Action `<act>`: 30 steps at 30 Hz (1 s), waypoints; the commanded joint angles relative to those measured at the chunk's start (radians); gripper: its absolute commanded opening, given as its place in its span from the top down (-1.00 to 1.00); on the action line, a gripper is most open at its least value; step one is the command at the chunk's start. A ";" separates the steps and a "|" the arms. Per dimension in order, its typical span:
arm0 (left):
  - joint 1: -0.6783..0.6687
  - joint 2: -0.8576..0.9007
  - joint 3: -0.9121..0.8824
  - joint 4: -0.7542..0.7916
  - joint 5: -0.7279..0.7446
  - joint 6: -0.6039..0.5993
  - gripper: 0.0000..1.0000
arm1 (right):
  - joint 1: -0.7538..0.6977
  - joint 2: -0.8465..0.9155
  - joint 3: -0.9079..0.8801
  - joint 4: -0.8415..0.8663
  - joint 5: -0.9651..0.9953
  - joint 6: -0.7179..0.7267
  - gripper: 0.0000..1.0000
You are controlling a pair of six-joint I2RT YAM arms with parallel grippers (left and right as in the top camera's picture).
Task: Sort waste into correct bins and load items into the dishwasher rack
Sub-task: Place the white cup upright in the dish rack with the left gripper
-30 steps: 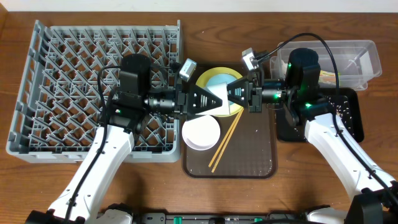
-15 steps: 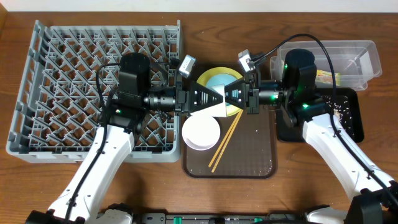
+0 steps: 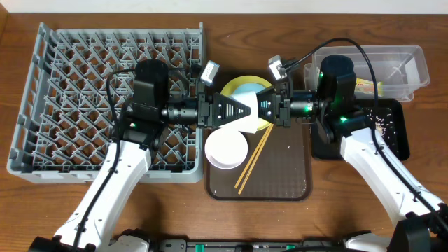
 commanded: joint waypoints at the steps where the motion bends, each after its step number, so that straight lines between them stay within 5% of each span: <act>1: -0.005 -0.001 0.018 0.003 -0.050 0.092 -0.06 | 0.019 0.009 0.011 -0.001 0.013 -0.006 0.46; 7: 0.029 -0.001 0.018 0.002 -0.088 0.183 0.04 | -0.032 0.009 0.011 -0.076 0.014 -0.039 0.26; 16: 0.191 -0.008 0.018 -0.098 -0.207 0.328 0.05 | -0.119 0.008 0.011 -0.354 0.222 -0.200 0.26; 25: 0.303 -0.103 0.066 -0.576 -0.770 0.604 0.06 | -0.119 -0.006 0.077 -0.732 0.488 -0.393 0.31; 30: 0.334 -0.144 0.128 -0.821 -1.127 0.621 0.07 | -0.117 -0.028 0.229 -1.065 0.727 -0.491 0.31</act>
